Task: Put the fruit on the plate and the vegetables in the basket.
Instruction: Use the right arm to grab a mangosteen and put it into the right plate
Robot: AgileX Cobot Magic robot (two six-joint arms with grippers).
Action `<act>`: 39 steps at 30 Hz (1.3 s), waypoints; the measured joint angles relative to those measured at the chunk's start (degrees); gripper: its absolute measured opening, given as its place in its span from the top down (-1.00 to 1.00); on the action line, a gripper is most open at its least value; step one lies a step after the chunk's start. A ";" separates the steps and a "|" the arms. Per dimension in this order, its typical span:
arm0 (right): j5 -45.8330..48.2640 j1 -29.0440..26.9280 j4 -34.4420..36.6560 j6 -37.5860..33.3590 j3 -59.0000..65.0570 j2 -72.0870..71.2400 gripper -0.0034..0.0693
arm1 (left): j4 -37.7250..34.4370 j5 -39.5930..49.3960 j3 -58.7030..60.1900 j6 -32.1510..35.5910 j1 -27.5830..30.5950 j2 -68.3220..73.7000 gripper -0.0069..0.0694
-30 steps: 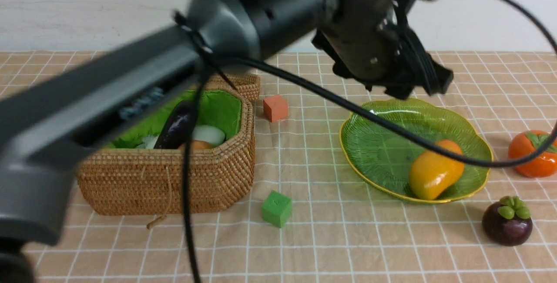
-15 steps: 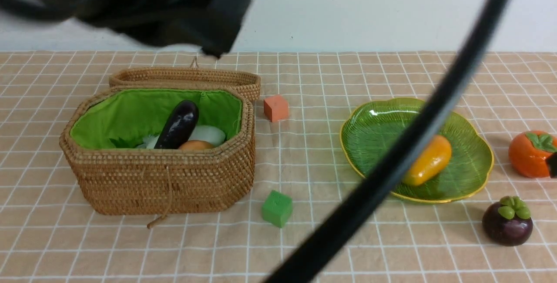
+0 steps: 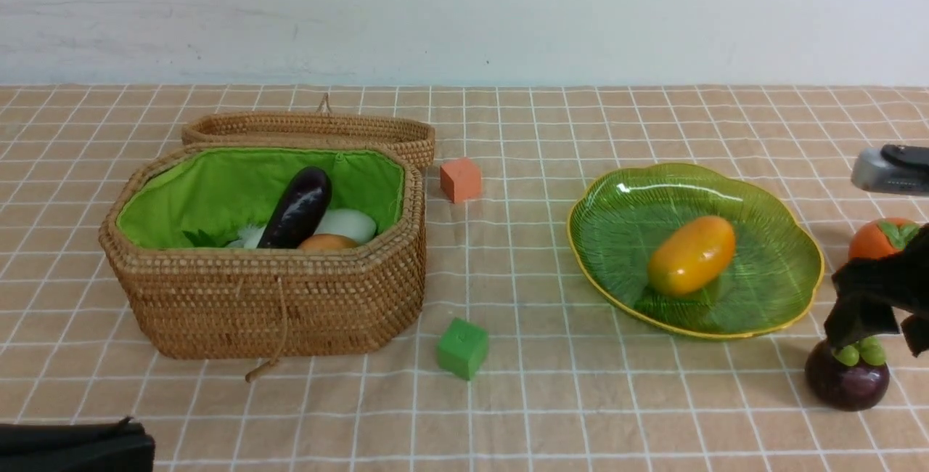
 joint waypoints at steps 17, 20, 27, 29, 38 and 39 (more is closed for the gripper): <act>-6.16 0.00 -4.76 -1.78 -0.56 13.46 -0.66 | -0.75 -8.30 0.17 1.00 0.00 -0.85 0.85; -3.85 0.00 -5.00 -1.55 -0.76 12.81 -0.66 | -0.75 -9.34 0.17 1.00 0.00 -0.85 0.85; -0.90 0.85 -1.71 3.57 -5.76 2.76 -0.66 | -0.75 -13.42 0.32 1.36 0.00 -0.85 0.85; -9.02 2.17 0.73 1.92 -7.02 1.75 -0.66 | -0.75 -15.16 0.32 1.36 0.00 -0.85 0.85; -23.71 2.79 2.23 1.20 -7.39 12.85 -0.66 | -0.76 -16.65 0.32 1.36 0.00 -0.85 0.85; -24.01 2.85 2.23 1.13 -7.39 14.05 -0.67 | -0.76 -16.69 0.32 1.36 0.00 -0.85 0.85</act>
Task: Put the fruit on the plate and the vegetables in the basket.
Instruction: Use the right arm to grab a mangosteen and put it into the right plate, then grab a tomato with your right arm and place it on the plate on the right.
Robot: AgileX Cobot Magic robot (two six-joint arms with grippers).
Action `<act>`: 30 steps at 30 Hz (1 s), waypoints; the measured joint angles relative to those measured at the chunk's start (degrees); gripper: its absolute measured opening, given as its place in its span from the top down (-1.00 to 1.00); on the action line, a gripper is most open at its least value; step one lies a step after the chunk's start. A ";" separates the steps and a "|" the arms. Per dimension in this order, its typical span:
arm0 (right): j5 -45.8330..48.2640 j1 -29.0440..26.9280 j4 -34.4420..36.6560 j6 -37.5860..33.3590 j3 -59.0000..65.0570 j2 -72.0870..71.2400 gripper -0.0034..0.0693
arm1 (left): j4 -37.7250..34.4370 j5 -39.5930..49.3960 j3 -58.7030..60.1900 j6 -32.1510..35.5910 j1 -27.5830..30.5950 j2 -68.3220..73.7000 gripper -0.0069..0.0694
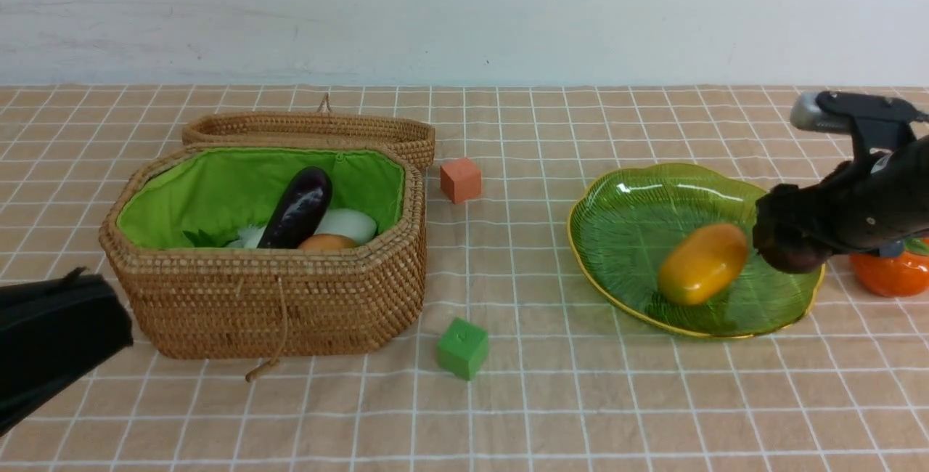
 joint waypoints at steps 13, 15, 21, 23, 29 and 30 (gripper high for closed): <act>5.40 -5.08 -3.07 3.54 0.05 -8.02 -0.79 | 0.00 -1.27 0.00 0.00 0.00 0.00 0.85; 5.11 -9.55 -3.33 5.53 0.00 -8.09 -0.68 | -0.05 -1.89 0.00 0.00 0.00 0.00 0.85; 4.91 -20.53 4.43 3.66 -2.21 -1.23 -0.57 | -0.05 -1.96 0.00 0.00 0.00 0.00 0.84; 5.63 -22.01 9.41 0.00 -4.60 2.11 -0.60 | -0.05 -1.96 0.00 0.00 0.00 0.00 0.84; 7.90 -24.08 20.21 -7.47 -11.71 9.58 -0.71 | -0.05 -1.96 0.00 0.00 0.00 0.00 0.84; 7.96 -24.16 20.27 -7.62 -11.98 9.75 -0.71 | -0.05 -1.96 0.00 0.00 0.00 0.00 0.84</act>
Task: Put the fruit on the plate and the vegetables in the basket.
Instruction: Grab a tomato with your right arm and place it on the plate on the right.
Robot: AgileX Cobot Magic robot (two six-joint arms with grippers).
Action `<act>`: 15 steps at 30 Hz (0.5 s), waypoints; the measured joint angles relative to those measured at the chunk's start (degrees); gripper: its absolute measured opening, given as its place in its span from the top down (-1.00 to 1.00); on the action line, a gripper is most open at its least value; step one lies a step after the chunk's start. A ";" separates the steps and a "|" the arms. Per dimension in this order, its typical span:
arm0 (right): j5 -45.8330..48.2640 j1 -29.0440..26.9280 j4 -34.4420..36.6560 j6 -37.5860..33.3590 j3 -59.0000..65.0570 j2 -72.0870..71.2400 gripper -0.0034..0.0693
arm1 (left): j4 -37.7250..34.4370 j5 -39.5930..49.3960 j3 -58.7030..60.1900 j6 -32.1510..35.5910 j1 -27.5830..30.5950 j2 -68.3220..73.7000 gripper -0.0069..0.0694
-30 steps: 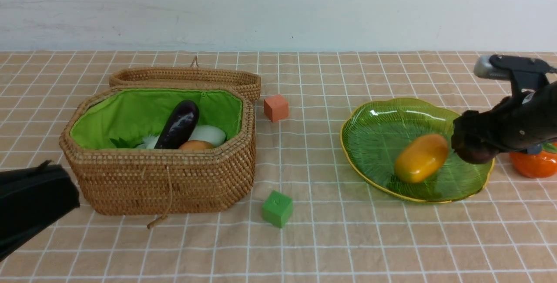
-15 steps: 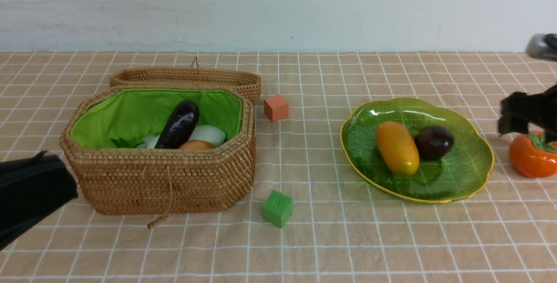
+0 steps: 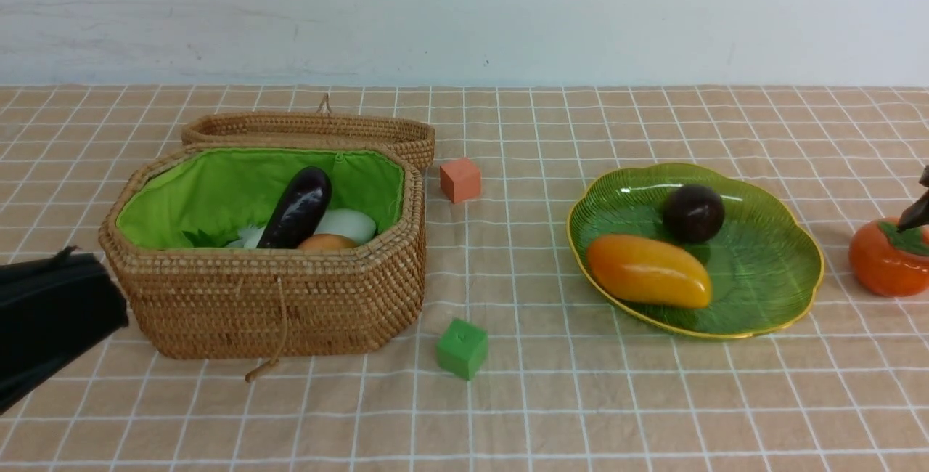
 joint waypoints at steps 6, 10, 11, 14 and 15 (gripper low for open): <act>0.82 -1.46 0.85 -0.96 -0.72 2.22 -0.72 | 0.00 0.06 0.00 0.00 0.00 0.00 0.83; 0.82 -1.46 1.19 -1.03 -0.90 2.35 -0.72 | 0.00 0.06 0.00 0.00 0.00 0.00 0.82; 0.82 -1.46 1.35 -1.08 -0.94 2.40 -0.72 | 0.00 0.01 0.00 0.00 0.00 0.00 0.82; 1.07 -1.46 3.40 -1.43 -1.00 3.25 -0.72 | 0.00 0.01 0.00 0.00 0.00 0.00 0.81; 1.36 -1.46 5.37 -2.40 -1.06 3.53 -0.72 | 0.00 0.01 0.00 0.00 0.00 0.00 0.81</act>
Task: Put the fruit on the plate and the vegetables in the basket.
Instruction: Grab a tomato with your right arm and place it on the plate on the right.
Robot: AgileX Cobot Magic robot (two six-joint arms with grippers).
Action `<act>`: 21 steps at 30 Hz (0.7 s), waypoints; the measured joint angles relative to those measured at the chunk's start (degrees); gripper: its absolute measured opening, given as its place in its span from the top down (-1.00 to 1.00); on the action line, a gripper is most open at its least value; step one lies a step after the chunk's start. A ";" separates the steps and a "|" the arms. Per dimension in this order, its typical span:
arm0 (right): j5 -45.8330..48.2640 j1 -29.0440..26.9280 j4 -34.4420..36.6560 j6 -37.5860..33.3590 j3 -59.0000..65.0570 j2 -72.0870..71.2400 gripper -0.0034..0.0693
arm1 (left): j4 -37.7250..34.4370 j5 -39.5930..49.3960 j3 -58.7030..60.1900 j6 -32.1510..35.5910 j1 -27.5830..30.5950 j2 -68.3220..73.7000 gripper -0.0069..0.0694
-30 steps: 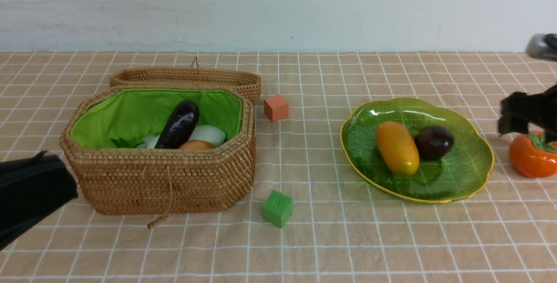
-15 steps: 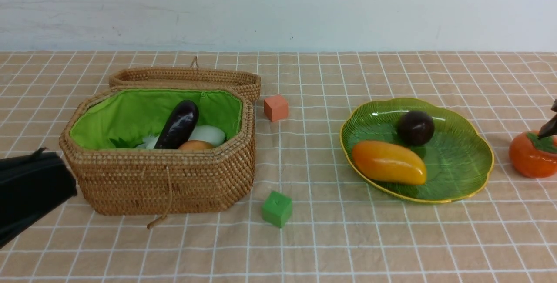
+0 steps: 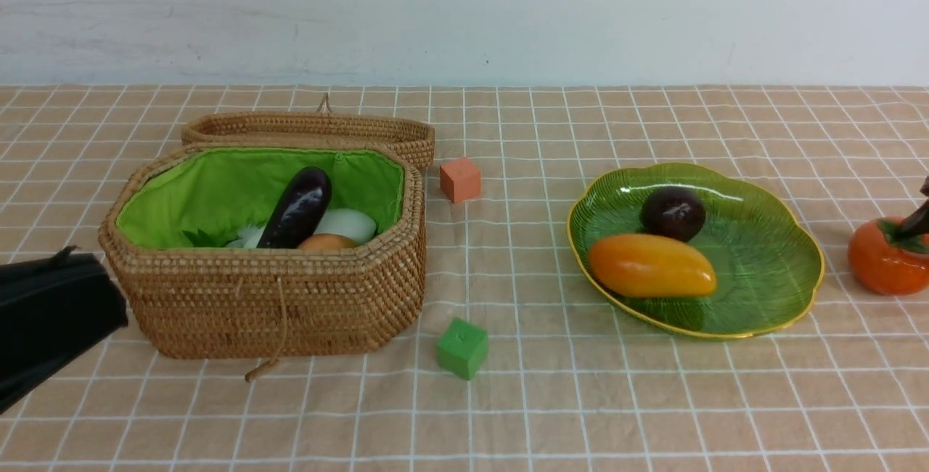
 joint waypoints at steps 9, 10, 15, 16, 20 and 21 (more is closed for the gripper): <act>2.99 0.19 8.57 -6.73 -0.05 0.34 -0.72 | 0.00 0.00 0.00 0.00 0.00 0.00 0.80; 3.09 0.36 8.93 -7.05 -0.05 0.34 -0.72 | 0.00 0.00 0.00 0.00 0.00 0.00 0.80; 2.60 2.56 9.67 -8.94 -0.05 0.34 -0.72 | 0.00 0.00 0.00 0.00 0.00 1.56 0.79; 2.21 2.93 9.60 -8.96 -0.05 0.34 -0.72 | 0.00 0.00 0.00 0.00 0.00 1.78 0.79; 1.33 3.87 8.47 -9.12 -0.05 0.66 -0.72 | 0.00 0.00 0.00 0.00 0.00 2.93 0.78; 1.33 3.92 8.06 -9.12 -0.05 0.81 -0.72 | 0.00 0.00 0.00 0.00 0.00 3.10 0.78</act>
